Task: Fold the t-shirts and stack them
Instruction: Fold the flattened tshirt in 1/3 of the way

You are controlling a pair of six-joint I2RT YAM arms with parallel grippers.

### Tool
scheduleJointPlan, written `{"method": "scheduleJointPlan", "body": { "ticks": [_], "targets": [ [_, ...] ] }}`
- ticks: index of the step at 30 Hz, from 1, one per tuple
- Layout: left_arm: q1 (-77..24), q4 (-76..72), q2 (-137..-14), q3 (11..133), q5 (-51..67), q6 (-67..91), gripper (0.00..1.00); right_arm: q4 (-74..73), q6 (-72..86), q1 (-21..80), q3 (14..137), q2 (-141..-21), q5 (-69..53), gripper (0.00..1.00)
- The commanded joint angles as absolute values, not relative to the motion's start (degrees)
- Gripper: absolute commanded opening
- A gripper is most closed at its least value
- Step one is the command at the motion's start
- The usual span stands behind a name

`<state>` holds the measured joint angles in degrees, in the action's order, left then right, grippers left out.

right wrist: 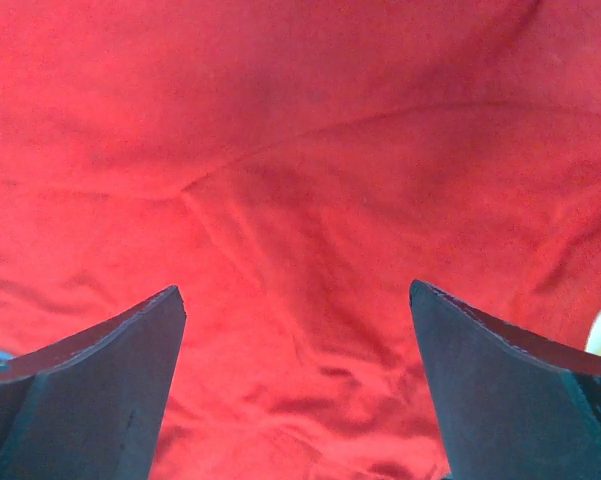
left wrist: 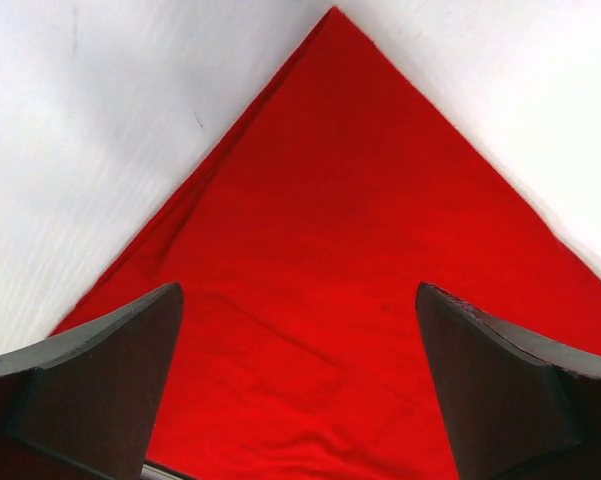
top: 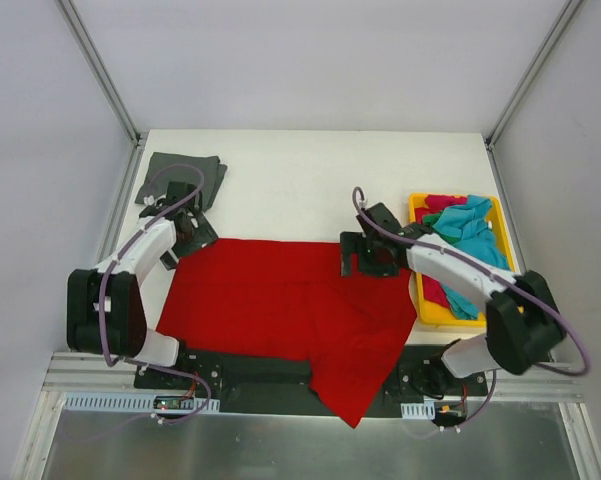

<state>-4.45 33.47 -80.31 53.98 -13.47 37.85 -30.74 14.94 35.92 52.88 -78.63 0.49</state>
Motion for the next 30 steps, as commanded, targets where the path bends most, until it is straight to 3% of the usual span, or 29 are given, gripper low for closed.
{"method": "scheduleJointPlan", "body": {
  "ticks": [1, 7, 21, 30],
  "targets": [
    [-4.3, 31.3, -85.7, 54.8, -12.7, 36.7, 0.99, -29.0, 13.9, 34.2, 57.4, -87.4, -0.4, 0.96],
    [-3.6, 29.5, -93.0, 55.2, -12.8, 37.6, 0.99, -28.3, 13.3, 31.1, 58.2, -94.4, 2.5, 0.98],
    [-1.8, 31.1, -107.6, 69.0, -13.9, 38.5, 0.99, -27.6, 9.0, 24.0, 69.1, -105.9, -1.6, 0.98],
    [-1.8, 33.1, -106.9, 71.3, -13.9, 38.4, 0.99, -27.8, 6.0, 22.8, 75.1, -109.3, -2.2, 0.98]
  ]
}}
